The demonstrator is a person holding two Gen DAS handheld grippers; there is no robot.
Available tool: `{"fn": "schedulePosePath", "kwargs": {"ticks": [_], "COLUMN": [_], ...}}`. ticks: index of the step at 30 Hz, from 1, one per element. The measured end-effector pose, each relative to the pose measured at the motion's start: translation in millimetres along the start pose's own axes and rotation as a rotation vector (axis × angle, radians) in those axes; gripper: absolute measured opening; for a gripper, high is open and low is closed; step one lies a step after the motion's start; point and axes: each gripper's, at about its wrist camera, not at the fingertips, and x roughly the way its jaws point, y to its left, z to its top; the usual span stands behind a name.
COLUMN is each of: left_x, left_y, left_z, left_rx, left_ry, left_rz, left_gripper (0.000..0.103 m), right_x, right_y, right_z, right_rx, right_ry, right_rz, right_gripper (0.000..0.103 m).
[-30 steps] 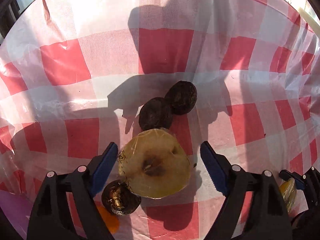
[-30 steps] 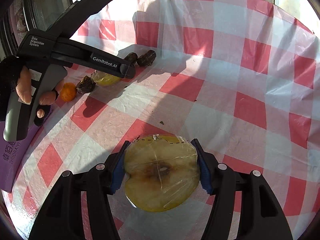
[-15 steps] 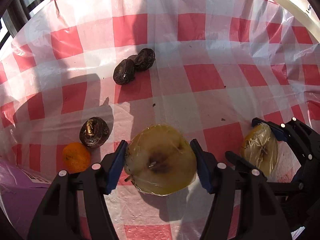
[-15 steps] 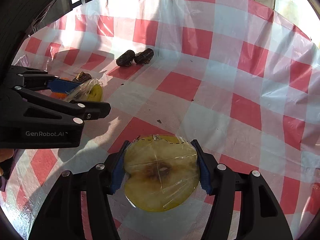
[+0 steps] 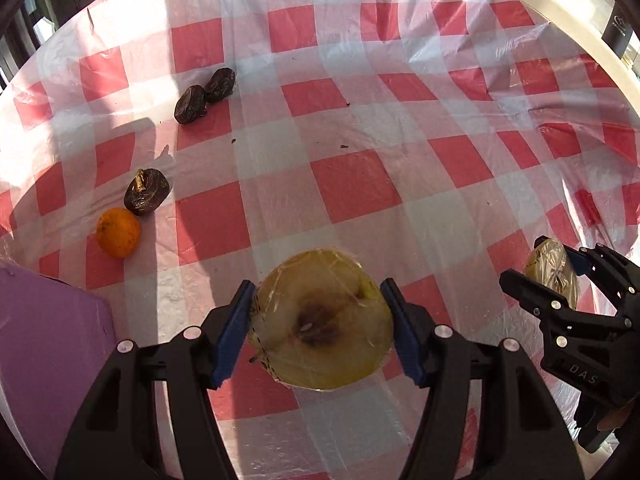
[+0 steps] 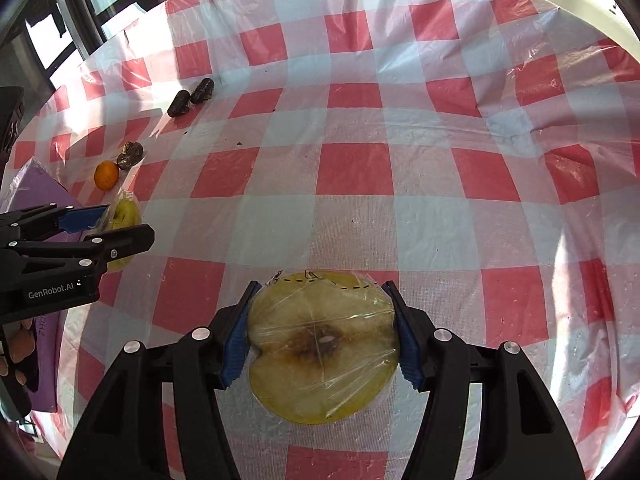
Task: Organize fruits
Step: 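Carry both apple halves into the box and open both tools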
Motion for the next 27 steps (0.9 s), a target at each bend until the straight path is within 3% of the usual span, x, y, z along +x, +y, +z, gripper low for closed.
{"fn": "schedulePosePath", "kwargs": {"ticks": [7,9,12,20,27], "left_x": [-5,-5,-12,-51,-84], "left_y": [-31,-41,-57,-58,-31], "left_z": [-50,-67,-88,-91,-98], "left_rx": [0.126,0.186,0.310,0.436,0.439], "left_ry": [0.101,0.131,0.140,0.050,-0.016], "left_rz": [-0.114,-0.141,-0.163,-0.211,-0.235], "left_gripper": [0.064,0.064,0.064,0.064,0.064], "right_x": [-19,-22,-30,-66,-83], "right_y": [-16,-19,-11,20,41], "right_z": [-44,-60,-73,-70,-73], "right_rx": [0.226,0.315,0.329,0.311,0.355], "right_ry": [0.065,0.079,0.084,-0.018,-0.053], "right_rz": [-0.054,-0.071,-0.100,-0.147,-0.179], "right_gripper": [0.060,0.060,0.060,0.060,0.060]}}
